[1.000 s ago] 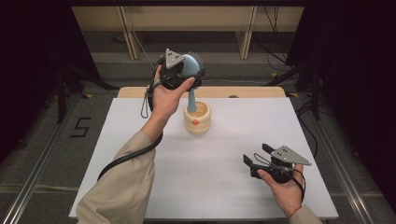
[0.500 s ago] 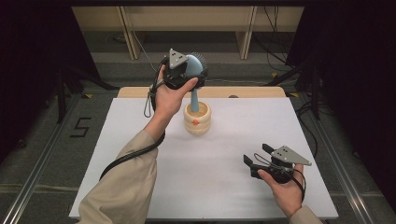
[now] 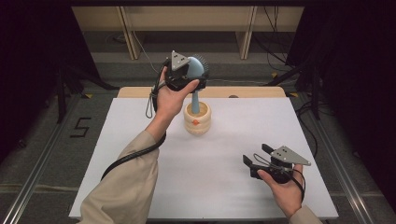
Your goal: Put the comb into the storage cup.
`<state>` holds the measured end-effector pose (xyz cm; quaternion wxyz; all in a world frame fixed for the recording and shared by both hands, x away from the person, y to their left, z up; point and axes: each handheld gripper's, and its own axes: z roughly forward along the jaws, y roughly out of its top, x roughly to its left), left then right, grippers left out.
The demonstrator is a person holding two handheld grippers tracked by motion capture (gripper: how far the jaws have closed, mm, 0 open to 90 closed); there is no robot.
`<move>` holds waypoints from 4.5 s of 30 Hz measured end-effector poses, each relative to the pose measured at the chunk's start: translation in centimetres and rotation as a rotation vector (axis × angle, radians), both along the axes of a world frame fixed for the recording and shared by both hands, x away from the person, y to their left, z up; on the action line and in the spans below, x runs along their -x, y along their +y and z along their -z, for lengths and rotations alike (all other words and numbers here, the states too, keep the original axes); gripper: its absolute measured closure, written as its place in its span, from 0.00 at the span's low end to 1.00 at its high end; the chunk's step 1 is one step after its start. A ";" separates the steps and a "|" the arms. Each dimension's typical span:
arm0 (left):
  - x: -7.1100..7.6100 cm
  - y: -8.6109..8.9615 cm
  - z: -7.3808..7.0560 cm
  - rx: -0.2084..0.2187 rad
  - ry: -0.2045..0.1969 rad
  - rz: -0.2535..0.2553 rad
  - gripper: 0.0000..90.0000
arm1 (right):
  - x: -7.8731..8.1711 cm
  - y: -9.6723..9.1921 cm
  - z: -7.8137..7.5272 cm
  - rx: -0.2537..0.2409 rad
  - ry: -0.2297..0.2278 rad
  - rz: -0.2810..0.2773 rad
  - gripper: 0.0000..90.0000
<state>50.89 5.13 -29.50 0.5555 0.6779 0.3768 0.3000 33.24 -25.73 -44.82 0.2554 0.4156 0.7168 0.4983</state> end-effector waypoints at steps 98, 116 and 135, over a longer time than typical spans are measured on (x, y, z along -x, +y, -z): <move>-2.1 -1.3 3.6 -0.048 0.060 -0.028 0.22 | 0.0 0.0 0.1 -0.004 0.001 -0.002 0.17; -2.5 -1.5 4.7 -0.062 0.085 -0.035 0.22 | 0.0 0.0 0.2 -0.002 0.000 -0.004 0.17; -2.8 -1.6 5.6 -0.072 0.105 -0.040 0.22 | 0.0 0.0 0.2 -0.003 0.004 -0.005 0.17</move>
